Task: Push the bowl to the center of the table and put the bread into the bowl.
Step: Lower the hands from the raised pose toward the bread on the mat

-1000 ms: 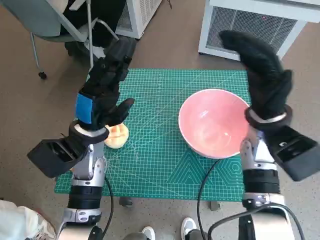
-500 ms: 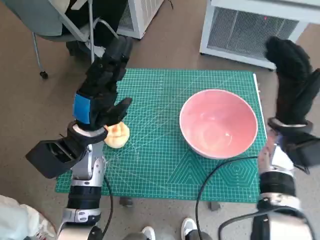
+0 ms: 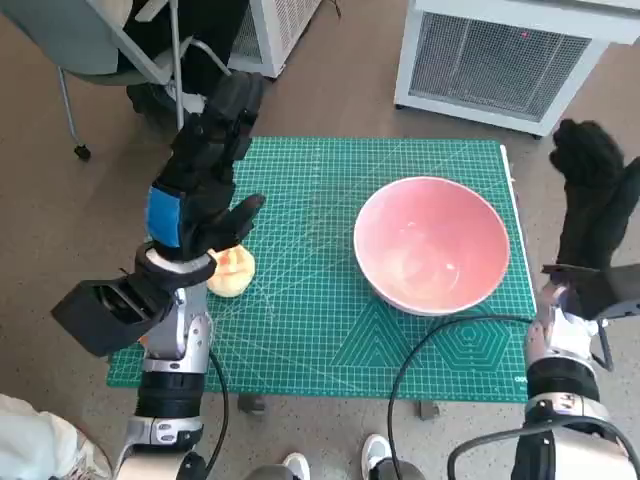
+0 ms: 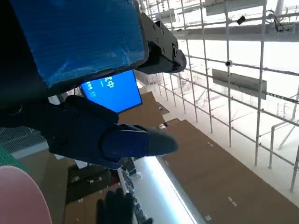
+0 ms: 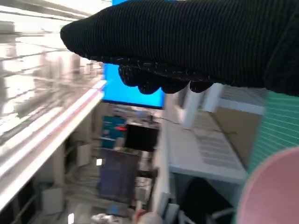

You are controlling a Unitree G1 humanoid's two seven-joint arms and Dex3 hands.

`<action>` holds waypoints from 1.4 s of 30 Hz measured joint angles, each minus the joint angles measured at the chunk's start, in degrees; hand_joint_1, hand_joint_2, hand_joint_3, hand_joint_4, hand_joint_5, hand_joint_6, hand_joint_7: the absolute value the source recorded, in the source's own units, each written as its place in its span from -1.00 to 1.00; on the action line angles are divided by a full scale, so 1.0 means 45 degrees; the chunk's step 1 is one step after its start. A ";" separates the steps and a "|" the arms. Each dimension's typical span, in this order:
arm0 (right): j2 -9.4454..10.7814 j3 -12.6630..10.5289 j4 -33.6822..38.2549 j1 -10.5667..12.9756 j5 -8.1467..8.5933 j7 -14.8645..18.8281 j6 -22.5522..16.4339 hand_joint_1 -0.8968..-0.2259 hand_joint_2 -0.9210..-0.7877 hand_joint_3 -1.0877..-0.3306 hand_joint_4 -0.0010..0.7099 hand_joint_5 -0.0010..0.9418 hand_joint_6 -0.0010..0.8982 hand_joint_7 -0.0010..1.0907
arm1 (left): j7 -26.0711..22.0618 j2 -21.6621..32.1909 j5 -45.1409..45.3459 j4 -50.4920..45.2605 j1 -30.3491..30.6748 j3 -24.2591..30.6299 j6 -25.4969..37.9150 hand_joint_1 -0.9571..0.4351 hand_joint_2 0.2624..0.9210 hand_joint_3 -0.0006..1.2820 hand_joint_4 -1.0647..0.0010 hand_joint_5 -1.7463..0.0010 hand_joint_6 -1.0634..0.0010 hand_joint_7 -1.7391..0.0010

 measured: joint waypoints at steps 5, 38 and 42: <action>0.0253 -0.0104 0.0439 0.0081 -0.0013 -0.0023 0.0630 0.19 -1.00 -0.51 -0.49 -0.98 -1.00 0.04 | 0.0030 0.0006 -0.0013 -0.0089 0.0018 0.0000 0.0110 -0.49 1.00 -0.64 0.57 1.00 0.24 0.99; 0.2571 -0.1254 0.1545 -0.0999 0.0294 0.0172 0.4290 0.07 -1.00 -0.22 -0.48 -0.98 -0.86 -0.11 | 0.0330 0.0476 -0.0238 -0.1830 0.1165 0.0135 0.1165 -0.48 1.00 -0.66 0.57 1.00 0.18 0.98; 0.2719 -0.1289 0.1565 -0.1307 0.0293 0.0077 0.4434 0.12 -1.00 -0.25 -0.47 -0.99 -0.81 -0.17 | 0.0436 0.0565 -0.0231 -0.2026 0.1336 0.0184 0.1224 -0.47 1.00 -0.66 0.57 1.00 0.18 0.98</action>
